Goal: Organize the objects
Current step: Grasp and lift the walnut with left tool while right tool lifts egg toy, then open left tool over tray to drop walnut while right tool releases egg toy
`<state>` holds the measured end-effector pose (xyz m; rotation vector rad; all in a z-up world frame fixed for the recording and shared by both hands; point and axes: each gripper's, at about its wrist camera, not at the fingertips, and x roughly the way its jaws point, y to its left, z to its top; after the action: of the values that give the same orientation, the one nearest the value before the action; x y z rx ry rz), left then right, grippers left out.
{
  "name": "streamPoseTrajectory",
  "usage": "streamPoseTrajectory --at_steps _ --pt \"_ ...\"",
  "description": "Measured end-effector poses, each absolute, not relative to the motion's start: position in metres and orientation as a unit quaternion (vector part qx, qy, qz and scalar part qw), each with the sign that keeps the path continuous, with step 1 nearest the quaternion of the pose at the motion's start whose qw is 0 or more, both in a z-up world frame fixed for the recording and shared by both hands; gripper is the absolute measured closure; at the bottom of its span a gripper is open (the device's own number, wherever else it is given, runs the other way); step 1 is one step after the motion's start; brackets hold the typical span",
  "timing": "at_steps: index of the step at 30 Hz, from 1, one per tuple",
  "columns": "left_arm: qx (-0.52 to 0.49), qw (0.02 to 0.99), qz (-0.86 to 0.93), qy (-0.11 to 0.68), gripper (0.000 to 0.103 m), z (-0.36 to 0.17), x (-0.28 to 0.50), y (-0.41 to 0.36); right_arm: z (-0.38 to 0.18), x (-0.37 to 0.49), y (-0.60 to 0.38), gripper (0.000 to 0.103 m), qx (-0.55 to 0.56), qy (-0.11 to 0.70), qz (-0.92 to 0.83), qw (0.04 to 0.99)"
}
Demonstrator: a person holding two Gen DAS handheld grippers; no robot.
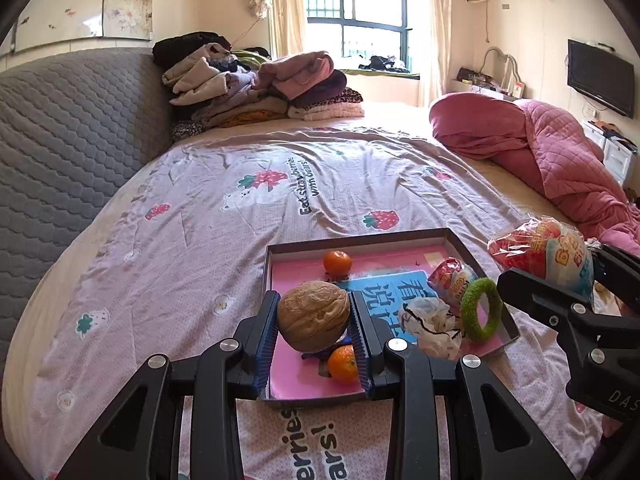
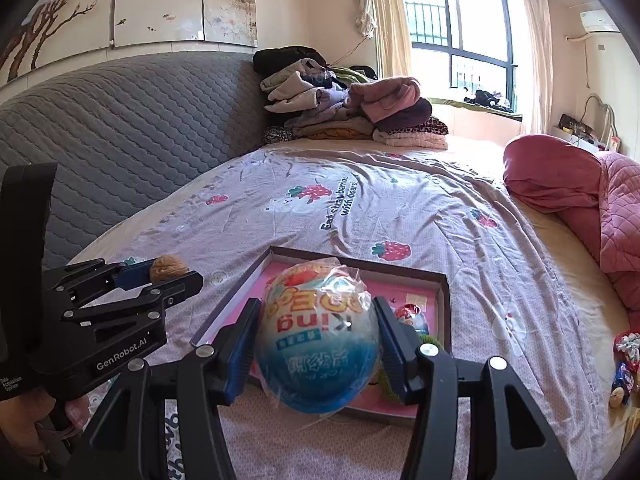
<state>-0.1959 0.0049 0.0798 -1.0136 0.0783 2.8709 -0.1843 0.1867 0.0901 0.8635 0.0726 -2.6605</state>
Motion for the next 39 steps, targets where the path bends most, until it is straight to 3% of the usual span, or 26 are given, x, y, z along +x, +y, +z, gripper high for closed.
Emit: streamPoseTrajectory --at_steps 9,39 --pt "-0.333 0.052 0.941 0.025 0.068 0.066 -0.229 -0.005 0.084 -0.211 0.175 0.048 0.307 0.033 -0.937 0.162" --pt "-0.414 0.057 0.908 0.023 0.068 -0.046 -0.248 -0.004 -0.02 -0.248 0.159 0.048 0.399 0.049 -0.903 0.151"
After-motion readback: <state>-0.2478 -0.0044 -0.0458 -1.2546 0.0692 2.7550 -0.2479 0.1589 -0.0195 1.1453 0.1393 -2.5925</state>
